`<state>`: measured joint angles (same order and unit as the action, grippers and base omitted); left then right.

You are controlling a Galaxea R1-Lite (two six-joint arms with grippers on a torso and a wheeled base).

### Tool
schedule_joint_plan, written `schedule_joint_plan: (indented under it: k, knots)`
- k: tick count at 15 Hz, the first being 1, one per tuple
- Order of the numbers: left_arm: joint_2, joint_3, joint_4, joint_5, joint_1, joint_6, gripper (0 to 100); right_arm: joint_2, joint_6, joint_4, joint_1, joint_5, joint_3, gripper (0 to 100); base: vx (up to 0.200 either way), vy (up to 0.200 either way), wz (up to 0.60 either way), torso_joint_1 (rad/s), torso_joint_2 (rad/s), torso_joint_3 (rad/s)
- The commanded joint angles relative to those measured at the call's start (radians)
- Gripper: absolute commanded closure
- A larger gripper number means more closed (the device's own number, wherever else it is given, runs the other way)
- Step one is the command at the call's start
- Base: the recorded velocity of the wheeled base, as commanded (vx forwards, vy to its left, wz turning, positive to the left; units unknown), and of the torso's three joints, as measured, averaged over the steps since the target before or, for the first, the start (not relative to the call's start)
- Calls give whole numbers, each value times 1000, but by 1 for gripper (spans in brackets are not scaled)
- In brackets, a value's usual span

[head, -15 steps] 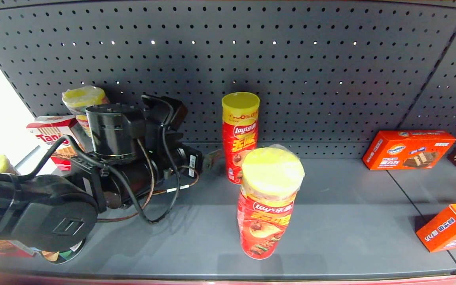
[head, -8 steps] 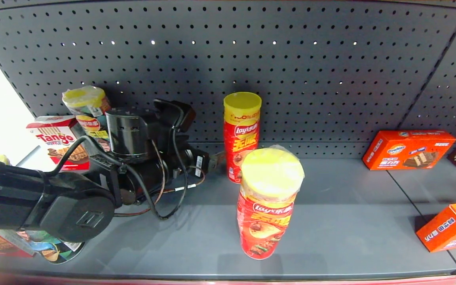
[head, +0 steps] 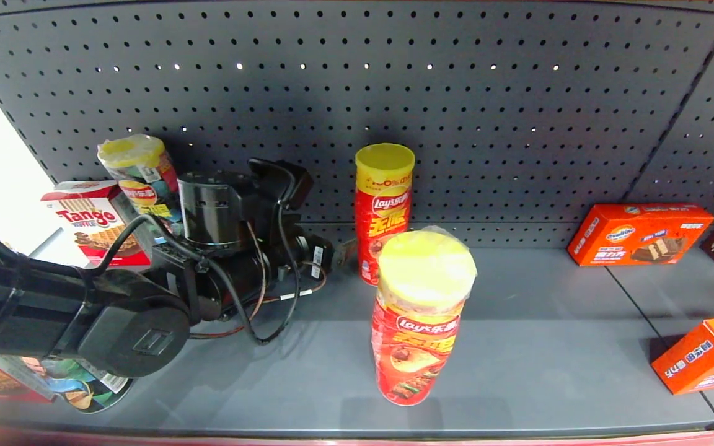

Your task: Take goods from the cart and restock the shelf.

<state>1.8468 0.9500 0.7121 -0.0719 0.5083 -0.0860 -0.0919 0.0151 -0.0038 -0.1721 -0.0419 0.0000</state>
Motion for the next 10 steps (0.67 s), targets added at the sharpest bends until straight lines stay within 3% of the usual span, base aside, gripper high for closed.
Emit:
schedule_joint_plan:
  k: [1,4,7,10]
  knots:
    - [-4,-7,1,0,1,0,0,-2,0,-1,0,-1,0,0,0,0,0,0,0,0]
    - [-89,-50,3,-2,7,5,0,-2,0,-1,0,-1,0,0,0,0,0,0,0,0]
    - [-190,-114,10,-14,19,-23,0,-2,0,-1,0,-1,0,0,0,0,0,0,0,0]
    - [-327,-186,12,-11,87,-18,0,-2,0,-1,0,0,0,0,0,0,0,0,0,0]
